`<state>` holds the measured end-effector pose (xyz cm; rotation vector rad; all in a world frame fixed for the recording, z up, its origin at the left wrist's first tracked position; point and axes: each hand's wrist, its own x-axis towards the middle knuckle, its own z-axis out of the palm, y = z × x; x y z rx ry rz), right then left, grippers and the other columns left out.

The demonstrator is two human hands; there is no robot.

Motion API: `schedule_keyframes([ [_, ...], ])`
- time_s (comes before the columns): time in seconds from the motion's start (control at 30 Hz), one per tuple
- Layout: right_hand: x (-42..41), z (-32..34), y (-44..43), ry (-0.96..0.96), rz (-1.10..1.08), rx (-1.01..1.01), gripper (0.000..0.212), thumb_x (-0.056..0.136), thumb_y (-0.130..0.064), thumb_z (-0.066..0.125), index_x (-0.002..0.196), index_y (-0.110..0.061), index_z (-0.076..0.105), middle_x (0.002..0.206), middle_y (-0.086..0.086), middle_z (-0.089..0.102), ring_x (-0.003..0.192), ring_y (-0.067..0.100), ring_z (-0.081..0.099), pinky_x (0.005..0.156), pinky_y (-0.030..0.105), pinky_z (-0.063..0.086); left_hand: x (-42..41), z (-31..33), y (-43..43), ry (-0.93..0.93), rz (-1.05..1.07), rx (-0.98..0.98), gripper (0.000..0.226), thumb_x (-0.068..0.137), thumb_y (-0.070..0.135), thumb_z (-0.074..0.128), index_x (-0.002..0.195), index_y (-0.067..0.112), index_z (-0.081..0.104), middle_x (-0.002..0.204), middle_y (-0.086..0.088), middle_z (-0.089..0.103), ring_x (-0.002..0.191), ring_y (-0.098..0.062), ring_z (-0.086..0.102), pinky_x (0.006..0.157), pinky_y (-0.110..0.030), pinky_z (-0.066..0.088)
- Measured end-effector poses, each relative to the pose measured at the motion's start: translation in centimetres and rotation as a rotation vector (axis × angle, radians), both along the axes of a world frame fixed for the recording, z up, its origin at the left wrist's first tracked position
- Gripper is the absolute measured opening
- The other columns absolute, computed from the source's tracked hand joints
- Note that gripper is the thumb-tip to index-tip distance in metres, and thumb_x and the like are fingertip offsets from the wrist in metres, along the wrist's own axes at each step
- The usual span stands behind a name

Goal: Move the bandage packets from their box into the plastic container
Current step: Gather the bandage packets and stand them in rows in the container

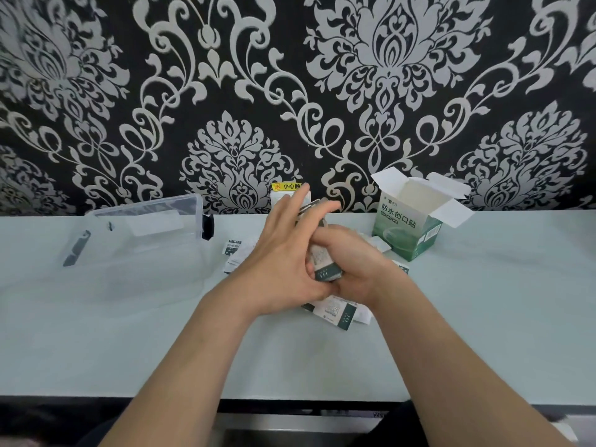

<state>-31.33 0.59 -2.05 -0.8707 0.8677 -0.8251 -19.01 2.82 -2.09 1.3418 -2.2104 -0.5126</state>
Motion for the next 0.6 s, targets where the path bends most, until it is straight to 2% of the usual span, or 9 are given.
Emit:
schedule_keyframes([
  [0.07, -0.2, 0.2, 0.1, -0.045, 0.047, 0.004, 0.013, 0.089, -0.006, 0.050, 0.078, -0.004, 0.057, 0.055, 0.007, 0.052, 0.046, 0.014, 0.051, 0.044, 0.021, 0.043, 0.5, 0.0, -0.2, 0.070, 0.022, 0.009, 0.095, 0.062, 0.022, 0.081, 0.136, 0.051, 0.031, 0.151, 0.025, 0.008, 0.143, -0.008, 0.015, 0.108, -0.026, 0.034],
  [0.17, -0.4, 0.2, 0.1, -0.126, 0.075, -0.001, 0.017, 0.093, -0.015, 0.053, 0.099, -0.004, 0.064, 0.082, 0.014, 0.062, 0.074, 0.022, 0.061, 0.066, 0.031, 0.051, 1.0, 0.0, -0.6, 0.216, 0.071, 0.035, 0.084, 0.056, 0.028, 0.082, 0.128, 0.047, 0.043, 0.130, 0.022, 0.029, 0.111, -0.011, 0.057, 0.091, -0.034, 0.053],
  [0.23, -0.5, 0.1, 0.0, -0.152, 0.085, -0.004, 0.022, 0.093, -0.016, 0.054, 0.109, -0.005, 0.064, 0.090, 0.015, 0.062, 0.082, 0.025, 0.060, 0.077, 0.037, 0.049, 1.1, 0.1, -0.7, 0.225, 0.088, 0.017, 0.084, 0.057, 0.027, 0.082, 0.127, 0.049, 0.040, 0.123, 0.024, 0.028, 0.102, -0.014, 0.058, 0.085, -0.028, 0.053],
  [0.27, -0.4, 0.1, -0.1, -0.133, 0.097, -0.017, 0.019, 0.091, -0.013, 0.054, 0.107, -0.005, 0.063, 0.085, 0.014, 0.060, 0.076, 0.023, 0.059, 0.073, 0.036, 0.048, 1.2, 0.2, -0.7, 0.198, 0.091, 0.000, 0.087, 0.058, 0.026, 0.082, 0.128, 0.051, 0.037, 0.120, 0.024, 0.026, 0.100, -0.013, 0.054, 0.082, -0.024, 0.052],
  [0.37, -0.4, 0.1, -0.2, 0.022, 0.110, -0.070, 0.011, 0.085, -0.001, 0.051, 0.078, -0.005, 0.058, 0.060, 0.006, 0.053, 0.050, 0.013, 0.048, 0.054, 0.029, 0.039, 1.2, 0.7, -0.4, 0.074, 0.051, 0.016, 0.099, 0.057, 0.039, 0.082, 0.136, 0.056, 0.024, 0.116, 0.021, 0.024, 0.112, -0.012, 0.038, 0.094, -0.029, 0.045],
  [0.43, -0.6, 0.0, -0.2, 0.094, 0.114, -0.110, 0.025, 0.084, 0.002, 0.050, 0.064, -0.011, 0.057, 0.055, 0.003, 0.047, 0.047, 0.012, 0.038, 0.048, 0.025, 0.033, 1.6, 1.0, -0.1, 0.031, 0.023, 0.099, 0.100, 0.061, 0.043, 0.083, 0.139, 0.054, 0.022, 0.121, 0.016, 0.027, 0.122, -0.008, 0.032, 0.105, -0.032, 0.037],
  [0.5, -1.0, 0.0, -0.2, 0.128, 0.132, -0.126, 0.039, 0.088, -0.002, 0.053, 0.053, -0.018, 0.061, 0.056, 0.001, 0.044, 0.049, 0.012, 0.034, 0.050, 0.026, 0.030, 2.1, 1.3, 0.0, 0.031, 0.017, 0.124, 0.087, 0.069, 0.043, 0.080, 0.137, 0.052, 0.028, 0.123, 0.016, 0.033, 0.122, -0.004, 0.037, 0.104, -0.029, 0.037],
  [0.53, -1.2, 0.1, -0.1, 0.134, 0.144, -0.122, 0.035, 0.091, -0.010, 0.057, 0.058, -0.018, 0.065, 0.059, 0.001, 0.043, 0.051, 0.011, 0.034, 0.051, 0.025, 0.030, 2.3, 1.4, 0.0, 0.044, 0.030, 0.112, 0.077, 0.072, 0.044, 0.078, 0.134, 0.050, 0.034, 0.121, 0.016, 0.037, 0.117, -0.001, 0.041, 0.100, -0.025, 0.039],
  [0.6, -1.5, 0.4, 0.0, 0.109, 0.178, -0.067, 0.025, 0.093, -0.037, 0.060, 0.085, -0.015, 0.068, 0.064, 0.001, 0.043, 0.053, 0.010, 0.033, 0.051, 0.022, 0.029, 2.5, 1.4, -0.1, 0.091, 0.056, 0.071, 0.055, 0.076, 0.042, 0.075, 0.124, 0.045, 0.047, 0.113, 0.015, 0.049, 0.103, 0.004, 0.050, 0.089, -0.021, 0.043],
])
